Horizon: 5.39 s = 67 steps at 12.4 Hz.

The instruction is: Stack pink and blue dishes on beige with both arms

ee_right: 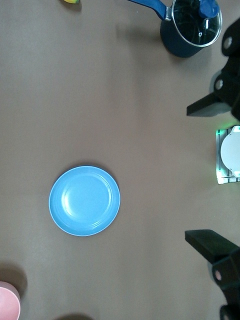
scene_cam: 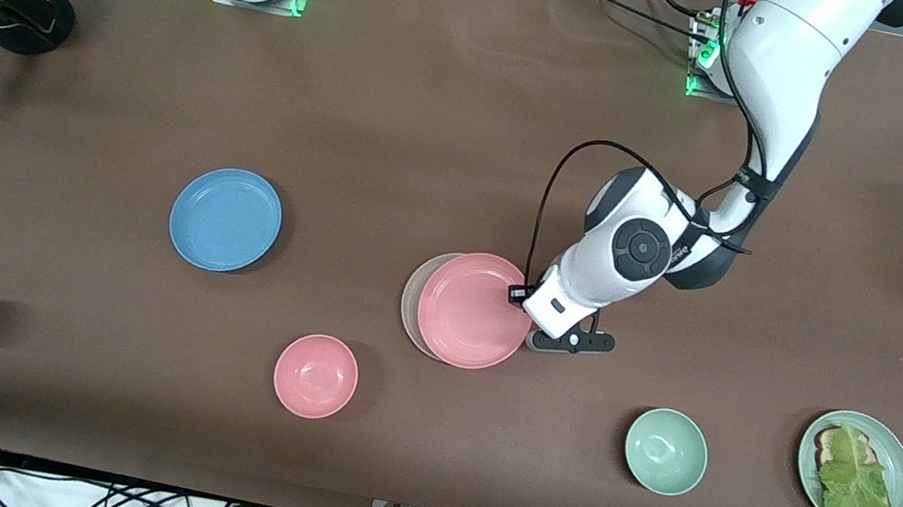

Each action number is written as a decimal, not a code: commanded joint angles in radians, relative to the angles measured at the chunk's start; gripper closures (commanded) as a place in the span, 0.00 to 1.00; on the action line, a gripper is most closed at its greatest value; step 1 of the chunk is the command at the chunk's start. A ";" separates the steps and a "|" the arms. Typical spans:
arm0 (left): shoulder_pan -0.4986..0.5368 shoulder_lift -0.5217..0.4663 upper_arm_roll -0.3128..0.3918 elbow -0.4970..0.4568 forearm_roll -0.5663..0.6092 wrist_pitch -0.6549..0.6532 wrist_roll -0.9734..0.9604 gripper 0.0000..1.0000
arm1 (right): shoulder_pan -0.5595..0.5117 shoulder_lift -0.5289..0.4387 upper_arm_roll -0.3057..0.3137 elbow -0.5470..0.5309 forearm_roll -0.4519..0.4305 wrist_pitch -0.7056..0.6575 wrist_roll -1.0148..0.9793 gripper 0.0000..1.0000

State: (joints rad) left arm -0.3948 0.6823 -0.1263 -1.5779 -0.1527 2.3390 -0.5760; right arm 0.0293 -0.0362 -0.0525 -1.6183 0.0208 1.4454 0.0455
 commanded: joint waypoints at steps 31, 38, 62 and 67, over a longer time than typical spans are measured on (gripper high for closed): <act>0.117 -0.063 0.022 0.173 0.070 -0.280 0.203 0.18 | 0.011 0.130 0.003 -0.058 -0.041 0.097 0.005 0.00; 0.292 -0.098 0.022 0.203 0.071 -0.401 0.485 0.01 | 0.001 0.197 -0.003 -0.440 -0.010 0.660 -0.010 0.00; 0.516 -0.481 0.019 0.239 0.097 -0.936 0.702 0.00 | -0.065 0.527 0.013 -0.456 0.508 0.978 -0.441 0.69; 0.513 -0.621 0.022 0.038 0.102 -0.968 0.703 0.00 | -0.062 0.529 0.014 -0.456 0.508 0.974 -0.441 0.99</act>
State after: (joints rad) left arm 0.1252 0.1472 -0.1070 -1.4211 -0.0823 1.3670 0.1246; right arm -0.0326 0.4866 -0.0408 -2.0908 0.5032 2.4209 -0.3688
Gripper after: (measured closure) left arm 0.000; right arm 0.780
